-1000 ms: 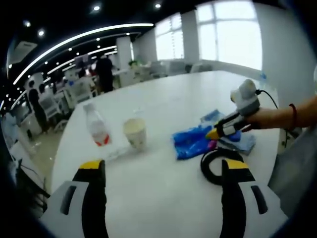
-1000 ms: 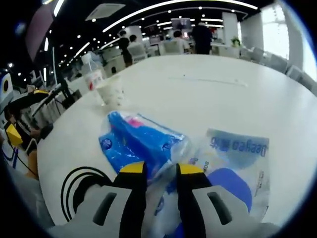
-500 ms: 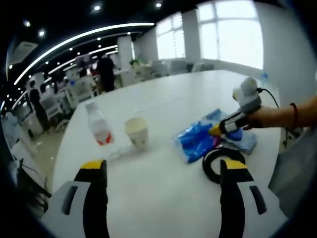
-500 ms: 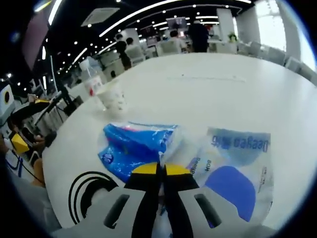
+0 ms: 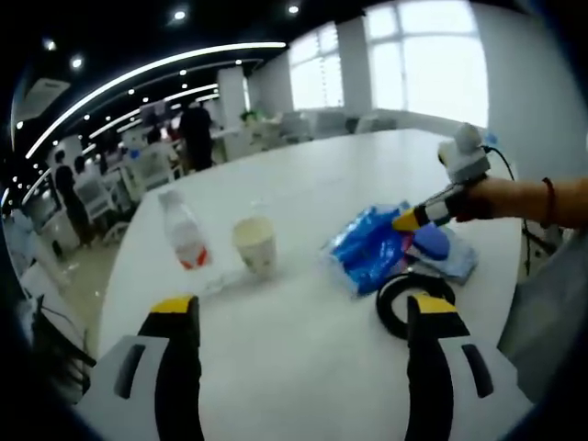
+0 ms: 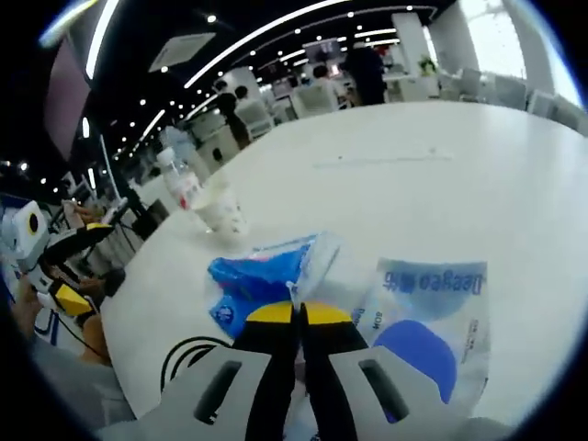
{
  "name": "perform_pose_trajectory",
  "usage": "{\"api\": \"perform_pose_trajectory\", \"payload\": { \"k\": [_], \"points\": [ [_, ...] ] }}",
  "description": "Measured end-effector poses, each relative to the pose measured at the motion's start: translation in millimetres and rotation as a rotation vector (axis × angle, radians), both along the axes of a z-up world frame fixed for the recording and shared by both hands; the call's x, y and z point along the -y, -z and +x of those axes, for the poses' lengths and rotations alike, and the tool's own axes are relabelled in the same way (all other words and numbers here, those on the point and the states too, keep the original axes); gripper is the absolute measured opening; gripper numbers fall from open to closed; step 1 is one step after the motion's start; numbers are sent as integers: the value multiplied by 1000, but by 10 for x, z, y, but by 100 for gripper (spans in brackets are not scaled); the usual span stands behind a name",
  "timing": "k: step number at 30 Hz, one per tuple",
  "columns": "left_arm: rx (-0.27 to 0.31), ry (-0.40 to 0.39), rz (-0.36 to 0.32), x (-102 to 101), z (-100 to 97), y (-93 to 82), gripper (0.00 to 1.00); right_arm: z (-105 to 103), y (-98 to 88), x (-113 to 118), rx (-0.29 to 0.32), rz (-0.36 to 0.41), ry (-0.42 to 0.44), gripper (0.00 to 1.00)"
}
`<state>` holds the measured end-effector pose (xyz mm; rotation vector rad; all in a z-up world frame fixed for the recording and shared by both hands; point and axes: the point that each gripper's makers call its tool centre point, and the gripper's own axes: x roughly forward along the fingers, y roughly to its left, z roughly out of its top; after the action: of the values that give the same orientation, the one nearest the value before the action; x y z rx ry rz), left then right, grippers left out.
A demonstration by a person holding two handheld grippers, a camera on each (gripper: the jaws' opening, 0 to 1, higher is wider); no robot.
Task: Arrange the tabletop items into an orderly group along one side of the table until the central work area is clear of visible clutter.
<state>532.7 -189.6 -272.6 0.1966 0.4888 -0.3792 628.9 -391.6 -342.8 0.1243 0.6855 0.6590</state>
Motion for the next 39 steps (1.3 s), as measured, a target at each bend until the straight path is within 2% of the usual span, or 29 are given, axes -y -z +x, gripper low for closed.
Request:
{"api": "perform_pose_trajectory", "payload": {
  "k": [8,18,24,27,39],
  "points": [
    [-2,0,1,-10,6,6,90,55,-265,116,16,62,16,1],
    [-8,8,5,3,1,24,91,197,-556,502,52,69,73,1],
    [-16,15,11,14,-3,48,91,281,-655,685,67,57,97,1],
    [-22,16,14,12,-5,65,90,332,-715,749,68,77,107,1],
    [-31,12,15,-7,-7,93,90,506,-842,877,78,67,97,1]
  ]
}}
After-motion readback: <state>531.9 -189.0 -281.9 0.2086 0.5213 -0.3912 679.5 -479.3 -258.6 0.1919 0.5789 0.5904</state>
